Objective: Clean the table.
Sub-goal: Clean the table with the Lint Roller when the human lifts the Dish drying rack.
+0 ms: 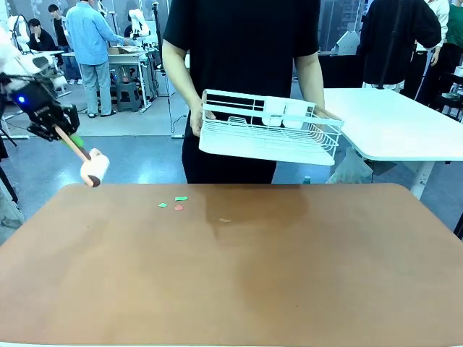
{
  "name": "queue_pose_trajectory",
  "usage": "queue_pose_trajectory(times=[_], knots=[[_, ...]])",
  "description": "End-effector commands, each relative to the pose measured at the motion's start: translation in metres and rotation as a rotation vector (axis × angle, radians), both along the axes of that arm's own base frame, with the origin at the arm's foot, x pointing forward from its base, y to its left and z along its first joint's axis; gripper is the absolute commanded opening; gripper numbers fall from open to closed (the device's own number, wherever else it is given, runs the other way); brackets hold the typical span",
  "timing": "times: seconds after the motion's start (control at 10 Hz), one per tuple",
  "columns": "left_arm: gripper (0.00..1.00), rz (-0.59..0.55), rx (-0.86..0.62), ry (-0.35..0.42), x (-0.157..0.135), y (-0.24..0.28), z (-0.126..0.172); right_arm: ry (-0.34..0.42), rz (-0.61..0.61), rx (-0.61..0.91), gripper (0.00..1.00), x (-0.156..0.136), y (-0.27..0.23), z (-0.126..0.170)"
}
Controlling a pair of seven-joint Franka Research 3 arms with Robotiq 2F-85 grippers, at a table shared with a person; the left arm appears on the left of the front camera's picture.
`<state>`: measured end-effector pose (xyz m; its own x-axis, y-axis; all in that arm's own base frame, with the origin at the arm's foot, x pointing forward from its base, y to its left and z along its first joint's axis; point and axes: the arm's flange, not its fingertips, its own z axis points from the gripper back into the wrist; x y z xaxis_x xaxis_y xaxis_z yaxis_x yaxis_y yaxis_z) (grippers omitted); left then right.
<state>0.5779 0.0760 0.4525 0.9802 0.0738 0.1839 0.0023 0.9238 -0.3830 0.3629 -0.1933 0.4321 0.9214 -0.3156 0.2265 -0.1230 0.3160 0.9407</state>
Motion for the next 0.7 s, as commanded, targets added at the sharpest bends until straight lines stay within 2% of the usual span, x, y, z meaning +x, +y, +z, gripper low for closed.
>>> queue_pose_trajectory(times=[0.0,0.1,0.2,0.3,0.6], knots=[[0.21,-0.089,-0.055,0.062,0.022,0.009,-0.016,-0.013,0.001,0.014,1.0,-0.001,0.0,0.004],[0.21,-0.097,-0.049,0.097,0.025,0.009,-0.032,-0.013,0.001,0.014,1.0,-0.001,0.0,0.004],[0.21,-0.067,-0.075,0.095,0.029,0.012,-0.034,-0.013,0.001,0.014,1.0,-0.001,0.0,0.004],[0.21,-0.082,-0.02,0.067,0.02,0.001,-0.039,-0.013,0.001,0.014,1.0,-0.001,0.0,0.004],[0.21,-0.082,-0.02,0.067,0.02,0.001,-0.039,-0.013,0.001,0.014,1.0,-0.001,0.0,0.004]])
